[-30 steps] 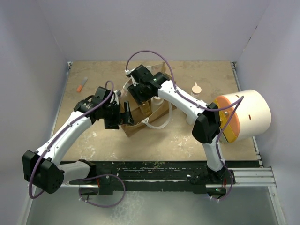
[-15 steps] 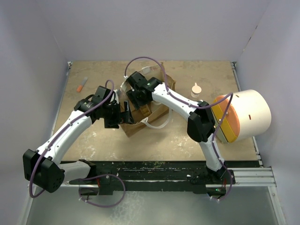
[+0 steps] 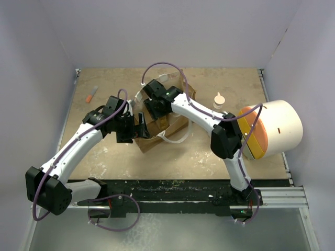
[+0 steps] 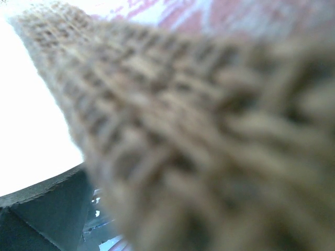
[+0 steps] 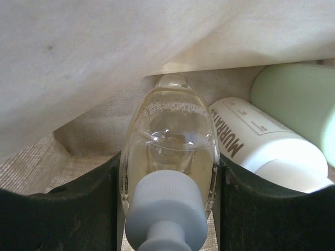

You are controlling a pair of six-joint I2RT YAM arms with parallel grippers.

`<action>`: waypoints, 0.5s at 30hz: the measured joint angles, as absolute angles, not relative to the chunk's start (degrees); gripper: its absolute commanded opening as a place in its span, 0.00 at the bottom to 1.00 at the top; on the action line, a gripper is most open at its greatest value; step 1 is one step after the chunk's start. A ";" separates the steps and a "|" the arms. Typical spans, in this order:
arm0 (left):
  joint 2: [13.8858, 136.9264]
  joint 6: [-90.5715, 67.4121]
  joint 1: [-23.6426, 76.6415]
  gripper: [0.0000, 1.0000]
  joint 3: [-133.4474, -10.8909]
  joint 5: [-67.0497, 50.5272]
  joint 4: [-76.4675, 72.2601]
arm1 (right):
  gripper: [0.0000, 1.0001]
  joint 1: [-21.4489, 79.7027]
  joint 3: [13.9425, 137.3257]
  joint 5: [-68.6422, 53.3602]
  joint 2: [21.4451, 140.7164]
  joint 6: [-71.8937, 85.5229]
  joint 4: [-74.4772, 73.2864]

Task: Take the personal care products out of the canvas bag

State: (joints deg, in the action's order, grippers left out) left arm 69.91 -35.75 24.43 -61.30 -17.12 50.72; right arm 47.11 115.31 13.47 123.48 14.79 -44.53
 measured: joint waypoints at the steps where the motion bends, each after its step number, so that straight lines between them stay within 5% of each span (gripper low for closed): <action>1: 69.87 -35.75 24.43 0.99 -61.30 -17.12 50.72 | 0.00 47.07 114.80 12.64 122.98 15.20 -44.36; 15: 67.96 -35.83 24.45 0.99 -61.28 -17.08 52.10 | 0.00 44.45 111.81 2.74 104.79 31.22 -41.95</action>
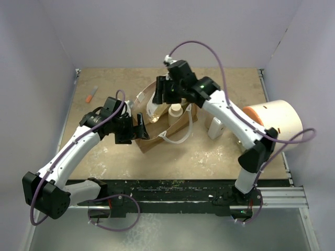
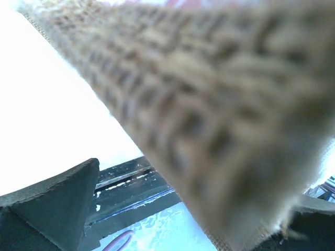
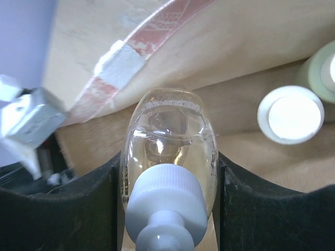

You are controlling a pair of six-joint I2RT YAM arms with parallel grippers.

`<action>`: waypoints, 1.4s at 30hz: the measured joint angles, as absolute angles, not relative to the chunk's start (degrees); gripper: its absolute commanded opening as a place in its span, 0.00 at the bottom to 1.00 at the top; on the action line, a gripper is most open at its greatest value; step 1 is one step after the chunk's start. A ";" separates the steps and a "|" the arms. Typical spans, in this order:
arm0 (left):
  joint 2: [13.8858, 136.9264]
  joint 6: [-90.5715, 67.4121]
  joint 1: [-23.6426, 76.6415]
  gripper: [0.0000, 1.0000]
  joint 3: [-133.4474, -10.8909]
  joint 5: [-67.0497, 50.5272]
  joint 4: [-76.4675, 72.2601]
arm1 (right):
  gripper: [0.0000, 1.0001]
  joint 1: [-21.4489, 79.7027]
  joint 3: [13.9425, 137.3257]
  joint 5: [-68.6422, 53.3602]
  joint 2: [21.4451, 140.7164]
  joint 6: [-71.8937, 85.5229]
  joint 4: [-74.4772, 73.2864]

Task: Take the personal care products out of the canvas bag

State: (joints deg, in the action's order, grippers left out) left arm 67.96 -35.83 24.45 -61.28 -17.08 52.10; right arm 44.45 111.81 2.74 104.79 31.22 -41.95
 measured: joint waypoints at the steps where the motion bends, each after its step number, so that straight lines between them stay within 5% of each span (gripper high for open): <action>1: 67.64 -35.83 24.45 0.99 -61.28 -16.95 52.16 | 0.00 43.48 111.28 1.15 102.94 33.10 -41.69; 10: 66.11 -35.83 24.45 0.99 -61.19 -16.25 52.03 | 0.00 35.03 101.84 -3.51 83.35 42.48 -41.76; 17: 66.11 -35.75 24.45 0.99 -61.17 -16.03 52.01 | 0.00 35.31 97.67 4.93 66.08 42.57 -47.68; 25: 65.47 -35.83 24.45 0.99 -60.29 -16.05 51.77 | 0.00 35.29 77.14 17.65 48.60 49.17 -57.01; 32: 65.23 -35.83 24.45 0.99 -60.16 -16.05 51.64 | 0.00 35.29 59.68 26.39 52.29 62.26 -60.36; 42: 66.04 -35.73 24.45 0.99 -61.30 -16.05 51.96 | 0.00 34.98 58.04 37.85 66.15 79.50 -58.70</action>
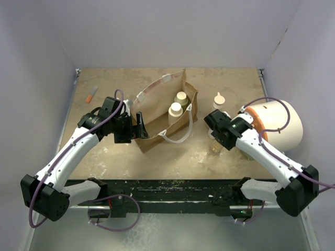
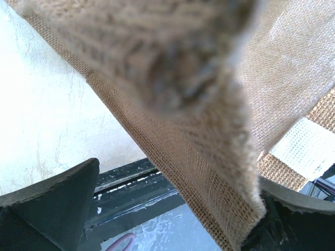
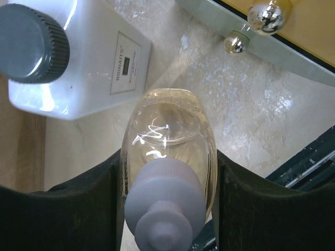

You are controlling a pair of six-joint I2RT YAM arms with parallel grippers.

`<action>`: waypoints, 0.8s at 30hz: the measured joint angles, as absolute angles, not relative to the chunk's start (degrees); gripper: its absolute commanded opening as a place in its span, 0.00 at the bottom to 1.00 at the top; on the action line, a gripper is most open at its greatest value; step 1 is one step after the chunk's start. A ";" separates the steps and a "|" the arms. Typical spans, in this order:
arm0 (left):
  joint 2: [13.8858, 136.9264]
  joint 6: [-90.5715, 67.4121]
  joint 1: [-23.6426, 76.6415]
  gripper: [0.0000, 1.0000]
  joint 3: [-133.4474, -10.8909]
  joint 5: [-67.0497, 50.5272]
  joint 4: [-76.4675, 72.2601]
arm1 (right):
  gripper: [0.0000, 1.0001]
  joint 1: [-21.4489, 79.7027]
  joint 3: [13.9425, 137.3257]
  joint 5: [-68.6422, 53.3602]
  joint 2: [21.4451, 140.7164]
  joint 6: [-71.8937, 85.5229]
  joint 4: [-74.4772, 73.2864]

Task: Take the personal care products out of the canvas bag

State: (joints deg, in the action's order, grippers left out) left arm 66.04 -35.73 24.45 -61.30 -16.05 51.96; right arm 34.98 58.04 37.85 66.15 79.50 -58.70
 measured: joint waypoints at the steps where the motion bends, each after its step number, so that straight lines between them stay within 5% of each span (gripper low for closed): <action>1: 66.13 -35.73 24.45 0.99 -61.43 -16.05 51.92 | 0.00 34.81 58.11 38.41 67.55 80.40 -58.46; 7: 66.26 -35.77 24.45 0.99 -61.60 -16.01 51.94 | 0.01 33.50 59.29 40.42 73.41 83.44 -57.52; 17: 66.72 -35.75 24.45 0.99 -62.06 -15.59 52.01 | 0.16 31.64 59.33 41.45 77.58 84.33 -54.94; 24: 67.42 -35.70 24.45 0.99 -62.59 -15.44 52.14 | 0.62 31.42 59.35 41.47 78.59 84.49 -54.57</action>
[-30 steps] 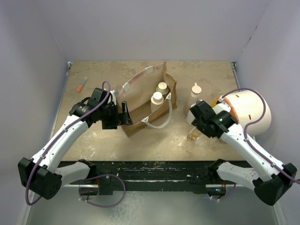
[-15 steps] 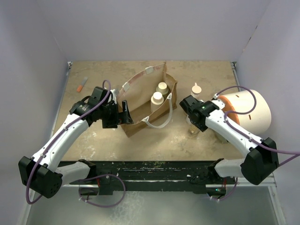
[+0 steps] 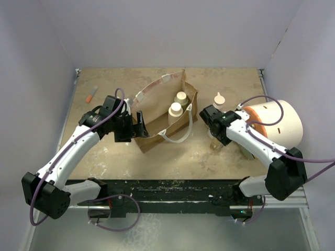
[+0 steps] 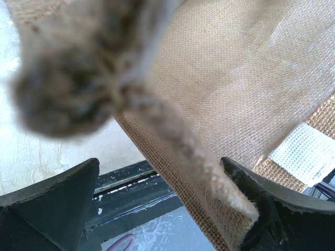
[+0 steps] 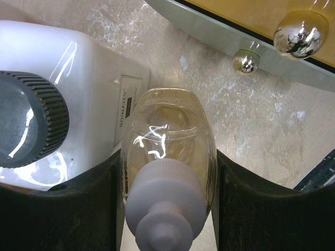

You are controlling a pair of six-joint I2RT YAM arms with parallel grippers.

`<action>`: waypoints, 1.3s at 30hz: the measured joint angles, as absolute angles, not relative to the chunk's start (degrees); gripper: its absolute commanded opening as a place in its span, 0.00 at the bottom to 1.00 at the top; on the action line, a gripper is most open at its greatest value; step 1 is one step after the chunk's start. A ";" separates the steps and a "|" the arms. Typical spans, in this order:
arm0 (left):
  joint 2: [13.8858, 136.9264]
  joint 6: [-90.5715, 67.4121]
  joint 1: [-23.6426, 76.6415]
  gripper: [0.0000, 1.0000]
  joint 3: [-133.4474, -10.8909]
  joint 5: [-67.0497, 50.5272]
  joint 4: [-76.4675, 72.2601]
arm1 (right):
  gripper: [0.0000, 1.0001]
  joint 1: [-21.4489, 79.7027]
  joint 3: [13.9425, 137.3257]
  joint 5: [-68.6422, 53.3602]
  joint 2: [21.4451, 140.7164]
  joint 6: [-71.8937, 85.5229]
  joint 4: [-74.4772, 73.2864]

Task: Take the personal care products out of the canvas bag

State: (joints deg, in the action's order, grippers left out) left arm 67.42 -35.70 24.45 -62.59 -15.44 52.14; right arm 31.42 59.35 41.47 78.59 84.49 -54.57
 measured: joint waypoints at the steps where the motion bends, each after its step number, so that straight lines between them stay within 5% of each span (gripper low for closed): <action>1: 67.48 -35.70 24.45 0.99 -62.59 -15.44 52.16 | 0.67 31.42 59.35 41.45 78.59 84.49 -54.57; 7: 67.51 -35.73 24.45 0.99 -62.59 -15.64 52.12 | 0.83 31.38 59.35 41.65 75.85 84.47 -54.11; 16: 67.51 -35.73 24.45 0.99 -62.57 -16.29 52.01 | 0.87 31.35 59.42 40.27 60.93 81.78 -58.50; 25: 67.31 -35.55 24.45 0.99 -60.36 -17.89 51.72 | 0.88 31.14 54.48 27.62 45.91 55.64 -44.05; 39: 67.26 -33.19 24.45 0.99 -59.35 -19.59 50.13 | 0.83 34.92 88.07 -0.73 80.95 23.31 -24.25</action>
